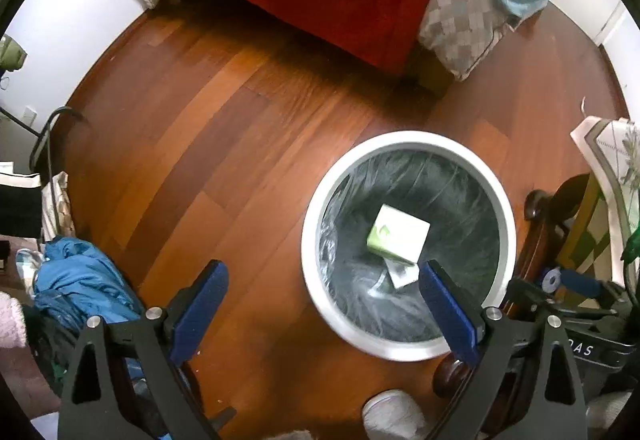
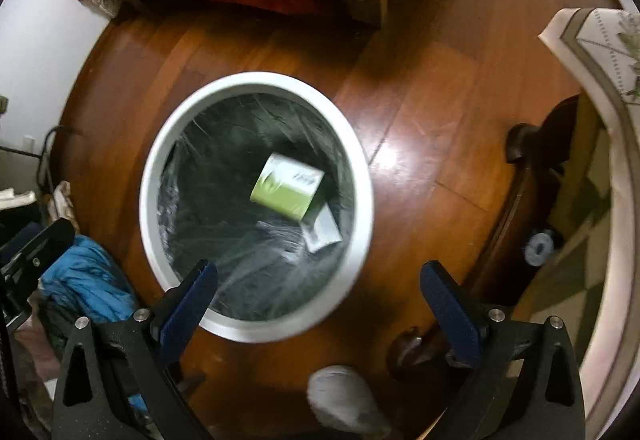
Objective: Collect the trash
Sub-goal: 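Carry both white boxes to the trash bin and open both tools, then move both tools back from the bin to the table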
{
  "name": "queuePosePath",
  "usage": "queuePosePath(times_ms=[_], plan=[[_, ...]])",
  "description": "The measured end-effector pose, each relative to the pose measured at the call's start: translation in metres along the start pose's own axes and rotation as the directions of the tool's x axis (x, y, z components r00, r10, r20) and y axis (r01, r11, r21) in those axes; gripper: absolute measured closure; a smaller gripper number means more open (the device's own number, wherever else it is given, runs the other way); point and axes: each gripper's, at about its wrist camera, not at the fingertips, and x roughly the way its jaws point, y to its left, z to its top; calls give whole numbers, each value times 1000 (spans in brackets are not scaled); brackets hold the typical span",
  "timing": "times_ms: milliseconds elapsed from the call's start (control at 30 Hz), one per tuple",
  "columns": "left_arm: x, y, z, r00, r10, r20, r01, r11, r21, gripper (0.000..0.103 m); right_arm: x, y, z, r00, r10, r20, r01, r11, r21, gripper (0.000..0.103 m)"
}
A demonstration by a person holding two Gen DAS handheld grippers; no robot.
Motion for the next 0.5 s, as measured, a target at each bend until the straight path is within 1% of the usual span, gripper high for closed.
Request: queuePosePath(times_ms=[33,100,133,300,400,500], plan=[[-1,1,-3,1000,0,-3,0,1000,0,6,-3,2,-5,1000,-22,3,22,1000,-9,1],[-8,0,-9,1000,7,-3,-7,1000,3,6,-4,2,-10,999,-35,5,35,999,-14,1],[-11,0,-10,1000,6,3,-6,1000,6,6,-9,2,-15,999,-47,6,47,999,-11,1],[-34,-2,-18,998,28,51,-29,999,27,6,-30,8,-33,998,-59,36,59,998,-19,1],[-49,-2,-25,997,25,71,-27,999,29,6,-53,12,-44,996,-58,61,60,998,-26,1],[-73,-1,-35,995,21,99,-24,999,26,6,-79,16,-53,993,-61,97,65,997,-38,1]])
